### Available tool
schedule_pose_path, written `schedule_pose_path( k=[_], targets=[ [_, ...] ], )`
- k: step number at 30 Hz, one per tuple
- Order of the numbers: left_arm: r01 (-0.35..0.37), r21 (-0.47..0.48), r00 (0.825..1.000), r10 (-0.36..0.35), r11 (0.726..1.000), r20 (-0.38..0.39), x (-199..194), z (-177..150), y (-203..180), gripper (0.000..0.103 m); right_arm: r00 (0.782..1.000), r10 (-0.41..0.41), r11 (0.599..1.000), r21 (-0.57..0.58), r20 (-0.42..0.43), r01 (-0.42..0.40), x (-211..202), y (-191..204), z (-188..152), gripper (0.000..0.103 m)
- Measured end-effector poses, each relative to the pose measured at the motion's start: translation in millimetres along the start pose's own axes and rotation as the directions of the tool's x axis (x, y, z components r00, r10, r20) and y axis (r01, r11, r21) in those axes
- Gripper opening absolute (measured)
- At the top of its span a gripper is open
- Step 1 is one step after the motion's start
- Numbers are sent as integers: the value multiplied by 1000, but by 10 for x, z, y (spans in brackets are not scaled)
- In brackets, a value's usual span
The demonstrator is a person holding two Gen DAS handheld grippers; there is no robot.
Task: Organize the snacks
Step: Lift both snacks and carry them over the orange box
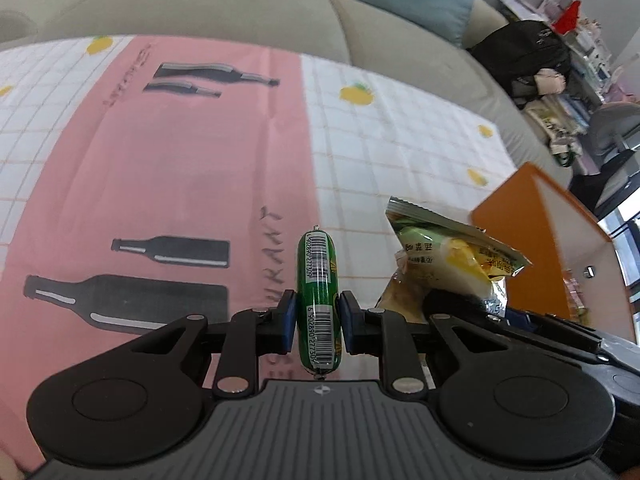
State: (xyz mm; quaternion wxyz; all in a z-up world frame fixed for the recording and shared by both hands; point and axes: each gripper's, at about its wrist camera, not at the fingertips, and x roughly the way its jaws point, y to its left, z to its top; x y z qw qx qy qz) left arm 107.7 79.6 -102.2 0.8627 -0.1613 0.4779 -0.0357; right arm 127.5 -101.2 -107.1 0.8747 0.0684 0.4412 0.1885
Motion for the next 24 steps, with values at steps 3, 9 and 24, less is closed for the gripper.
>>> schedule_pose_path(
  k=[3,9,24],
  targets=[
    [15,-7,1000,-15,1000,3,-148,59,-137,25,1000,3,1000,-4,31,-3,-277,-36,44,34],
    [109,34,994,-109,993,13,-399,176,-517,25,997,40,998,36,60,-42,-800,-325,200,34],
    [347,281,937,-322,894,-133,-149,445,-2075,25,996,-81,994,80,39,78,-1766,-1685,672,33]
  ],
)
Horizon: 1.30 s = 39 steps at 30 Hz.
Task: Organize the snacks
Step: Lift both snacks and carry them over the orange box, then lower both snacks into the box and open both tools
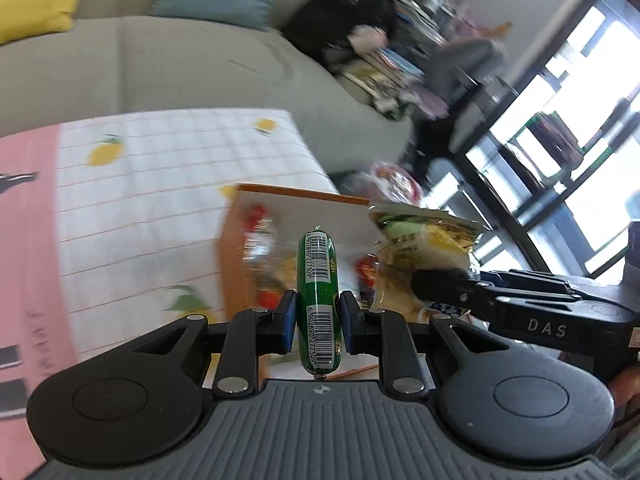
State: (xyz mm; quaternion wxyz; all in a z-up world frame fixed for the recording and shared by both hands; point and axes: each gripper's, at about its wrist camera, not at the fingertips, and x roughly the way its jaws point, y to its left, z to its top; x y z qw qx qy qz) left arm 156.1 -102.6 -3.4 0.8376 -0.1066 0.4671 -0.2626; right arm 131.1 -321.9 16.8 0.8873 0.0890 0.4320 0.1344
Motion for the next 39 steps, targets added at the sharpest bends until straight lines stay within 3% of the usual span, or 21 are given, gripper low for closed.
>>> schedule_pose_path(
  k=[5,10,13,15,19,25,31,34,36,38,39],
  targets=[
    [46,36,994,-42,998,-97,499,97,-230,25,992,-82,997,-14,-94,81,103,-404,16,33],
    [25,34,978,-17,999,-210,995,70,-270,25,970,-137,990,-1,-201,139,376,-755,-48,33],
    [26,12,958,-21,1000,-286,1235,-11,-232,25,950,-168,986,-23,-262,168,566,-917,-71,33],
    [9,26,948,-1,1000,-317,1343,-54,-214,25,926,-190,982,-54,-326,182,694,-986,-102,33],
    [2,25,933,7,1000,-360,1540,-98,-204,25,878,-298,952,-184,-376,244,843,-997,-223,33],
    [-22,46,920,38,999,-390,1710,-174,-201,25,868,-249,968,-131,-430,212,1043,-1149,-329,33],
    [-77,104,897,114,992,-427,1831,-209,-174,25,855,-217,976,-81,-471,202,1177,-1174,-359,34],
    [-94,123,886,140,988,-442,1860,-242,-184,26,847,-226,973,-71,-481,219,1226,-1174,-378,39],
    [-113,136,885,162,984,-437,1843,-248,-184,27,848,-253,967,-97,-466,235,1200,-1130,-378,51],
    [-144,147,885,194,979,-423,1793,-215,-162,38,851,-262,965,-116,-454,235,1203,-1056,-353,59],
    [-154,145,887,201,977,-416,1764,-208,-149,43,853,-267,964,-118,-448,239,1175,-1038,-339,69]
  ],
)
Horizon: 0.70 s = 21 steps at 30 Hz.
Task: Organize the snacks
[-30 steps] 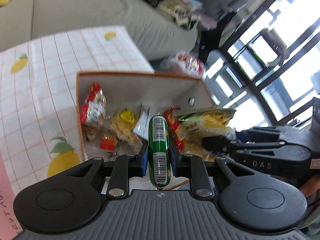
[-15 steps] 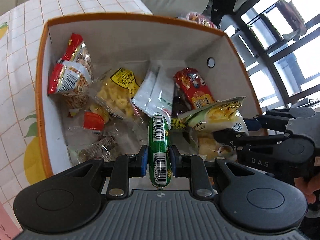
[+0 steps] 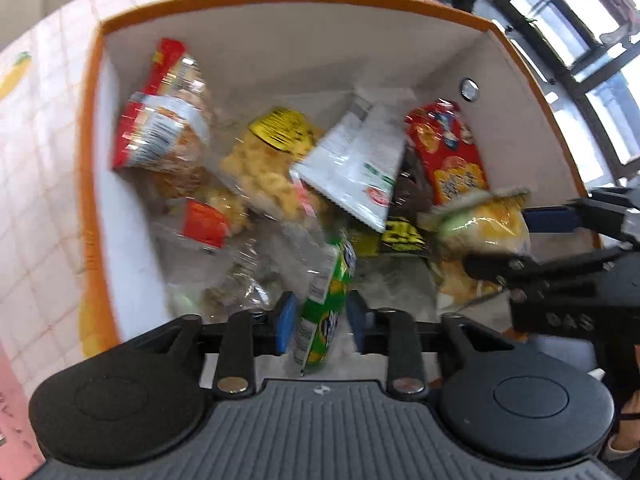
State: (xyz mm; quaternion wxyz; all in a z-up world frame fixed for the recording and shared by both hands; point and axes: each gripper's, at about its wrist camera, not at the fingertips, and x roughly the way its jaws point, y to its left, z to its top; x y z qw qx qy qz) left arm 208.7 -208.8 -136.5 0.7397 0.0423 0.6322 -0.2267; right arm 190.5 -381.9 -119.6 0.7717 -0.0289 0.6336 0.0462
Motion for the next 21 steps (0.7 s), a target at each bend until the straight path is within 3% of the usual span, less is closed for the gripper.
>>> schedule_pose_path(
  k=[6,13,15,17,21],
  targets=[
    [40,-5,995,-39,999,88,-463,-36,108,58,998,-41,999,4,54,41,-287,63,21,80],
    [-29,46,962,16,999,272,-1251,-234,68,61,975,44,998,41,218,-54,-947,280,-9,87],
    [-53,50,943,33,997,332,-1488,-329,68,61,958,68,996,39,277,-82,-1190,402,-61,89],
    [-96,43,911,70,994,406,-1751,-459,69,64,939,79,995,33,336,-95,-1416,522,-132,90],
    [-162,25,837,124,986,532,-2202,-779,104,67,869,68,996,21,490,-89,-1866,785,-389,96]
  ],
)
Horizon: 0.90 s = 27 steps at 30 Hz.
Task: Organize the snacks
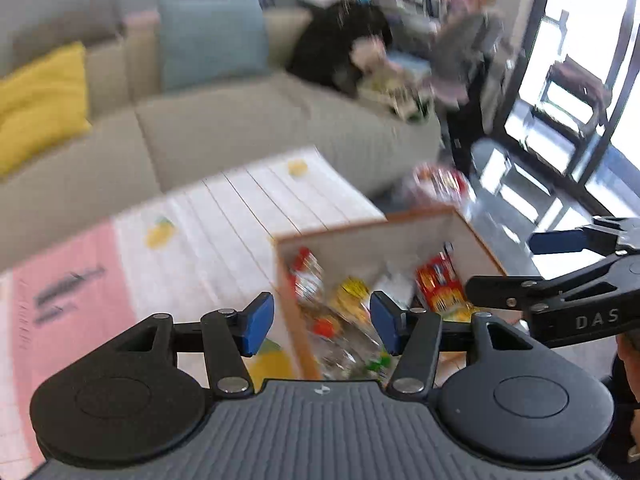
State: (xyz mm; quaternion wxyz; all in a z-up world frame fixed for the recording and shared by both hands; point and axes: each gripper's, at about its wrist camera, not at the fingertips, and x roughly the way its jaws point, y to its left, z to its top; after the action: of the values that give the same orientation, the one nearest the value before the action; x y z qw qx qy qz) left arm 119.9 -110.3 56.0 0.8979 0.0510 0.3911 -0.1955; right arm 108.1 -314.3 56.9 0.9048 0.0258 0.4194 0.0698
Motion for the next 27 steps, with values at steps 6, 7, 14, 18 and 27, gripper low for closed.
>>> schedule_pose_path(
  k=[6,7,14,18,27],
  targets=[
    [-87,-8,979,87,996,182,-696,-245,112,75,980,-48,998,-23,193,53,-516,480,-255,97],
    [-107,-17,973,108,994,206,-773,-311,119,76,976,-53,998,-29,210,60,-566,560,-298,97],
    [-294,-41,906,292,955,307,-1019,-851,91,77,942,-90,989,-85,323,124,-741,1076,-776,100],
    [-299,-82,907,310,951,284,-987,-1086,121,82,936,-116,981,-107,331,160,-707,1231,-1072,99],
    [-269,-104,948,282,958,150,-792,-1435,170,82,946,-129,984,-76,297,159,-576,1263,-1511,100]
  ],
)
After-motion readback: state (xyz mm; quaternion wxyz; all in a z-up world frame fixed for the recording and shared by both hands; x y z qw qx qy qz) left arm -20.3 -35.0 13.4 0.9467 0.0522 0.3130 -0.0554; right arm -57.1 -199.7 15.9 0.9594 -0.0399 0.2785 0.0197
